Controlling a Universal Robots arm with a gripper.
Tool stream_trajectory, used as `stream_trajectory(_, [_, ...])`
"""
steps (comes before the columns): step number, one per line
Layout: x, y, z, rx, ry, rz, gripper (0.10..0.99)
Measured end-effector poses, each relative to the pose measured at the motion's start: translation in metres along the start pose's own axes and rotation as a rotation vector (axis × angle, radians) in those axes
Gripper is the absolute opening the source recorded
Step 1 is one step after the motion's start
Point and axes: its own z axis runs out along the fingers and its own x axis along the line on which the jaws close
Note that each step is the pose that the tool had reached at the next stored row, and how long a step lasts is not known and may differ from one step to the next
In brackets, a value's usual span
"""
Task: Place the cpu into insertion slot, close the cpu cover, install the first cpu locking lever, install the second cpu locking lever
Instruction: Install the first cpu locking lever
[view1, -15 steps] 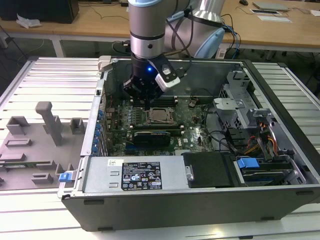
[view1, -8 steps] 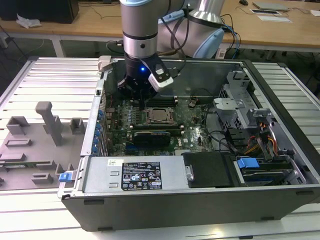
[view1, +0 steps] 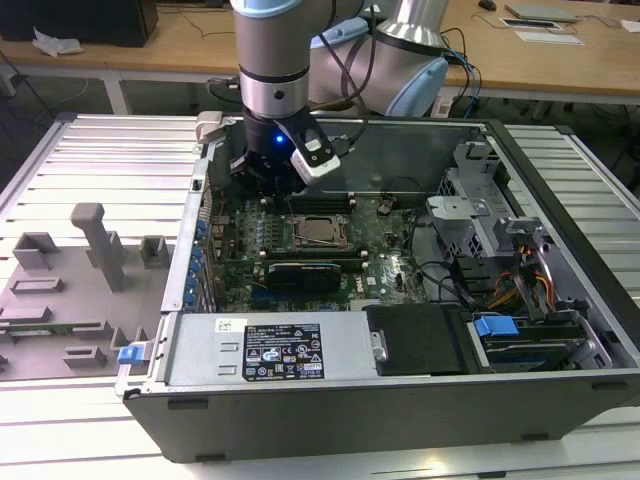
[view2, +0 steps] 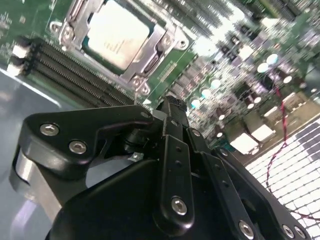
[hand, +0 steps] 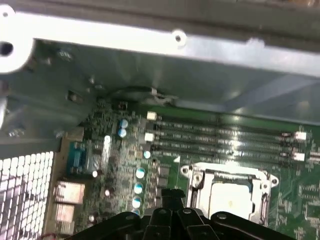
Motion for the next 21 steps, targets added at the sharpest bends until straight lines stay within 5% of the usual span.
stream_trajectory(2, [0.0005, 0.0002, -0.0012, -0.045, -0.0057, 0.001, 0.106])
stream_trajectory(5, [0.0022, 0.0007, -0.0040, -0.079, -0.0108, 0.001, 0.106])
stream_trajectory(8, [0.0028, 0.0009, -0.0062, -0.139, -0.0212, 0.002, 0.106])
stream_trajectory(10, [0.0028, 0.0010, -0.0063, -0.148, -0.0226, 0.002, 0.106])
stream_trajectory(15, [0.0018, 0.0008, -0.0063, -0.149, -0.0227, 0.002, 0.106])
stream_trajectory(21, [-0.0164, -0.0014, -0.0057, -0.149, -0.0228, 0.002, 0.106])
